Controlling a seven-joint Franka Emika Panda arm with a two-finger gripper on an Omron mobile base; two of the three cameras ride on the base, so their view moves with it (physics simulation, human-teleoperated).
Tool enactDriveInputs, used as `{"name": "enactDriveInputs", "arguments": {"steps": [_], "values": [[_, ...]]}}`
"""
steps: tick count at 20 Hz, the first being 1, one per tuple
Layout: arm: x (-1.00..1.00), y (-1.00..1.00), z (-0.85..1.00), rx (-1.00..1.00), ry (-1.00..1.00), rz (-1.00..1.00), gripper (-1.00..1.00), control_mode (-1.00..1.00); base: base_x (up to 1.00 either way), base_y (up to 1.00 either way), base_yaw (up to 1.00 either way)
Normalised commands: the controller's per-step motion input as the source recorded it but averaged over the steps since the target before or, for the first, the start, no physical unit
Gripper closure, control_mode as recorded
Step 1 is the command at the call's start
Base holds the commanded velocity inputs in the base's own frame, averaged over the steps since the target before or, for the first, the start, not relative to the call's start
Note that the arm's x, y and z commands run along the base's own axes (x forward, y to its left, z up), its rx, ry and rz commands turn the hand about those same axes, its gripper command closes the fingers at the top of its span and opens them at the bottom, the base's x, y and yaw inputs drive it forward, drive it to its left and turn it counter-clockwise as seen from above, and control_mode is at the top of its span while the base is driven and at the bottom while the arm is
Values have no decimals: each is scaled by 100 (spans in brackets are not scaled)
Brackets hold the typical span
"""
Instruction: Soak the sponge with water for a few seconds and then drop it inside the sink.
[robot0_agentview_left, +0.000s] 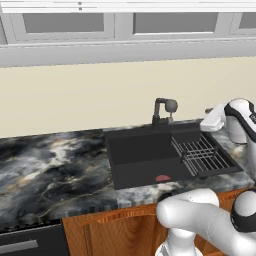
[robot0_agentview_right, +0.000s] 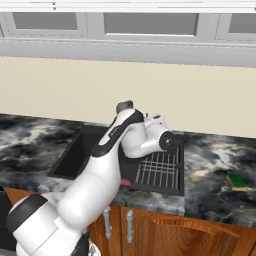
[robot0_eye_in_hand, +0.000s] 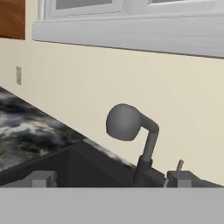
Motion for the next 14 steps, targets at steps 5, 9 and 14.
{"name": "enactDriveInputs", "arguments": {"steps": [5, 9, 14], "values": [[2, 0, -21, 2, 0, 5, -100, -100, 0, 0, 0], [9, 0, -25, 4, 1, 6, -100, -100, 0, 0, 0], [16, 0, -9, 3, 5, 3, -100, -100, 0, 0, 0]]}}
